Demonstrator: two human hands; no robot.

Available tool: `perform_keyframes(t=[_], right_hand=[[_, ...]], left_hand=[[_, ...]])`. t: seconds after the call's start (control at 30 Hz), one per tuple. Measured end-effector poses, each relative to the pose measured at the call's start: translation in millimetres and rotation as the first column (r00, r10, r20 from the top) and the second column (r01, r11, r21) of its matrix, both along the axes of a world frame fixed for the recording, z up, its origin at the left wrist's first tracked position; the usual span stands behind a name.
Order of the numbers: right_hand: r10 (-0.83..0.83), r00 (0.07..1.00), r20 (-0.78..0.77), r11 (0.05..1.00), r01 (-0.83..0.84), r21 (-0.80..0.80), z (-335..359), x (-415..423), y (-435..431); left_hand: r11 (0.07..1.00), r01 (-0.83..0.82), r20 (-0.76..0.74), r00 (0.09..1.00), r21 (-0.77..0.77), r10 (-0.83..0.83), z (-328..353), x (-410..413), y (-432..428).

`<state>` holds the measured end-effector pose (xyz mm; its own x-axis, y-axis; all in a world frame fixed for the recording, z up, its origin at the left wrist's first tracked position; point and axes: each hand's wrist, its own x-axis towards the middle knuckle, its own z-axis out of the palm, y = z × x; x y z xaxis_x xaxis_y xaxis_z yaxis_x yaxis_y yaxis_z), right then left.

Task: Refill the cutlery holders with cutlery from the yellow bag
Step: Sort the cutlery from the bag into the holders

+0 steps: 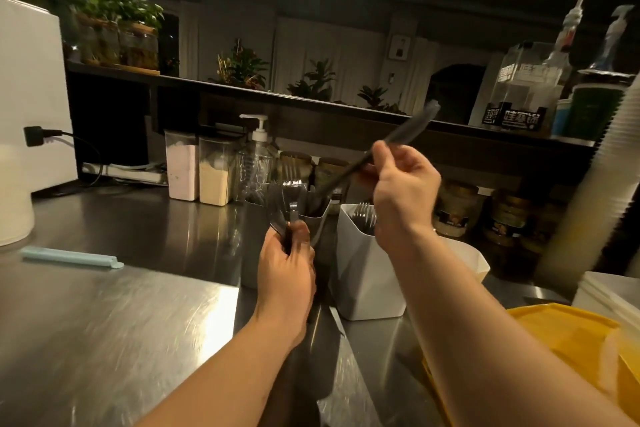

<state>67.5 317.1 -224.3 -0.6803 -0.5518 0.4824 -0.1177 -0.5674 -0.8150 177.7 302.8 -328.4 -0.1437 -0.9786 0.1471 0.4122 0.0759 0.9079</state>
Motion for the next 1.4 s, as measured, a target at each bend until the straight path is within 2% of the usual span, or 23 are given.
perform_keyframes(t=[0.07, 0.17, 0.23, 0.27, 0.33, 0.5, 0.6, 0.63, 0.77, 0.93, 1.0, 1.1, 1.17, 1.23, 1.33, 1.4], right_hand=[[-0.014, 0.988, -0.157, 0.997, 0.026, 0.075, -1.9, 7.6, -19.4], [0.061, 0.899, -0.433, 0.926, 0.111, 0.361, -12.2, 11.2, -42.2], [0.211, 0.838, -0.503, 0.810, 0.138, 0.570, -15.6, 13.4, -47.0], [0.254, 0.814, -0.522, 0.768, 0.159, 0.621, -15.4, 13.4, -47.0], [0.259, 0.790, -0.556, 0.755, 0.193, 0.626, -9.8, 12.1, -40.3], [0.226, 0.858, -0.460, 0.859, 0.047, 0.511, -6.9, 10.7, 12.8], [0.275, 0.877, -0.394, 0.865, -0.047, 0.500, -25.5, 13.4, 41.8], [0.266, 0.885, -0.382, 0.878, -0.059, 0.475, -34.5, 11.8, 46.5], [0.119, 0.958, -0.259, 0.922, -0.010, 0.387, -61.6, -0.9, 58.4], [-0.091, 0.975, -0.205, 0.939, 0.152, 0.308, -87.6, -15.1, 63.8], [-0.102, 0.981, -0.163, 0.946, 0.146, 0.289, -91.4, -15.6, 65.6], [-0.081, 0.978, -0.192, 0.940, 0.139, 0.313, -97.3, -13.3, 67.4], [-0.087, 0.977, -0.194, 0.929, 0.150, 0.339, -100.8, -12.8, 67.1], [-0.084, 0.983, -0.162, 0.919, 0.139, 0.369, -103.1, -12.1, 66.9], [-0.022, 0.990, -0.140, 0.906, 0.078, 0.416, -106.4, -5.9, 66.8], [0.016, 0.990, -0.139, 0.896, 0.047, 0.442, -107.8, -0.4, 67.2]], left_hand=[[0.998, 0.057, -0.085, 0.995, 0.031, -0.054, 2.5, 1.6, -0.6], [0.993, 0.115, -0.123, 0.986, 0.037, -0.110, 4.9, 3.0, 1.5], [0.994, 0.105, -0.080, 0.991, 0.007, -0.104, 3.7, 2.4, 2.8], [0.996, 0.094, -0.056, 0.994, -0.013, -0.094, 3.2, 1.9, 3.6], [0.995, 0.082, -0.034, 0.996, -0.058, -0.084, 3.8, 1.8, 4.8], [0.990, 0.132, 0.018, 0.991, -0.045, -0.131, 4.3, 1.8, 5.7], [0.961, 0.277, -0.022, 0.961, -0.021, -0.277, 6.1, -2.6, 13.7], [0.943, 0.331, -0.038, 0.942, -0.038, -0.332, 5.6, -5.1, 17.5], [0.907, 0.403, 0.095, 0.914, -0.121, -0.394, -9.1, -13.3, 27.2], [0.939, 0.323, 0.334, 0.903, -0.118, -0.269, -13.2, -10.7, 26.3], [0.950, 0.280, 0.373, 0.903, -0.137, -0.213, -14.5, -11.7, 24.2], [0.947, 0.222, 0.466, 0.880, -0.231, -0.093, -16.7, -13.0, 20.5], [0.954, 0.183, 0.529, 0.848, -0.237, -0.031, -14.3, -12.6, 15.4], [0.970, 0.194, 0.497, 0.862, -0.147, -0.097, -10.3, -11.3, 12.5], [0.955, 0.292, 0.250, 0.923, 0.044, -0.293, -6.2, -8.4, 12.5], [0.949, 0.313, 0.254, 0.916, 0.031, -0.310, -8.3, -9.1, 14.3]])
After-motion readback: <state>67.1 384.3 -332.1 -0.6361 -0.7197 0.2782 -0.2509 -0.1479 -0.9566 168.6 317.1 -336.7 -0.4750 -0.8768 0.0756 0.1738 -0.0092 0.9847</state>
